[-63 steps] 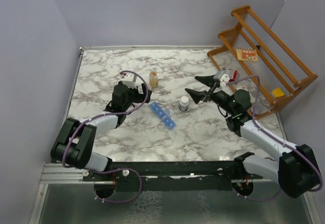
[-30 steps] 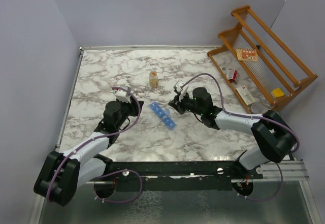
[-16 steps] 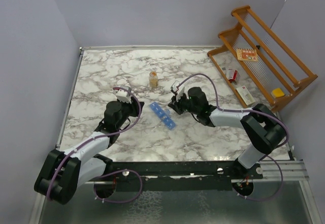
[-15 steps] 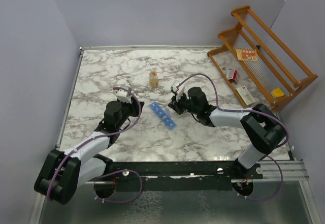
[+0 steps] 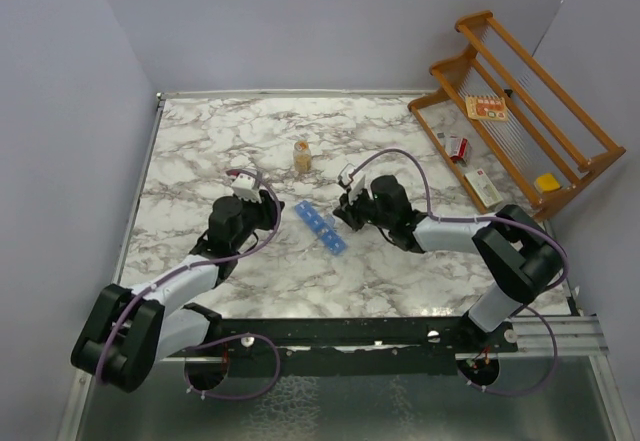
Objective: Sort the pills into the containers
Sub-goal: Pick up the pill container at the center of the board.
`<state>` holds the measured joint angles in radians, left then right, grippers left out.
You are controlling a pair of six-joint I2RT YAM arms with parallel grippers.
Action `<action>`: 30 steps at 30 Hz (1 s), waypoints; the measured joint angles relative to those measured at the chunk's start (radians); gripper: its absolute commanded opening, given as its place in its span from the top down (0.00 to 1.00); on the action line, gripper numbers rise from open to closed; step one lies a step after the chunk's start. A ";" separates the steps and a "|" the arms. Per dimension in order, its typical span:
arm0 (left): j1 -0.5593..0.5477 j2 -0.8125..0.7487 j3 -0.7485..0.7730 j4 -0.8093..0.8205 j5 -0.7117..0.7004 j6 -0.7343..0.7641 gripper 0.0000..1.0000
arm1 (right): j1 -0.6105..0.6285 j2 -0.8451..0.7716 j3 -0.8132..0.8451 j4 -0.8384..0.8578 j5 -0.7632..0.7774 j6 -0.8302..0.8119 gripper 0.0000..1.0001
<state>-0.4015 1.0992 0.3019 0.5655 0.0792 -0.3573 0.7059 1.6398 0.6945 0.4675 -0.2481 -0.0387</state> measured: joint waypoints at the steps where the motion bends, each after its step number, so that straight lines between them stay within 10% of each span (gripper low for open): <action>1: 0.000 0.011 0.004 0.001 0.005 0.003 0.68 | 0.000 0.000 -0.004 0.000 -0.001 0.000 0.99; 30: -0.116 0.356 0.150 0.056 0.097 0.031 0.77 | 0.049 -0.024 -0.032 0.027 -0.072 0.009 0.99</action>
<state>-0.5179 1.4551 0.4519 0.6220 0.1764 -0.3264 0.7547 1.6154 0.6624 0.4950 -0.3206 -0.0296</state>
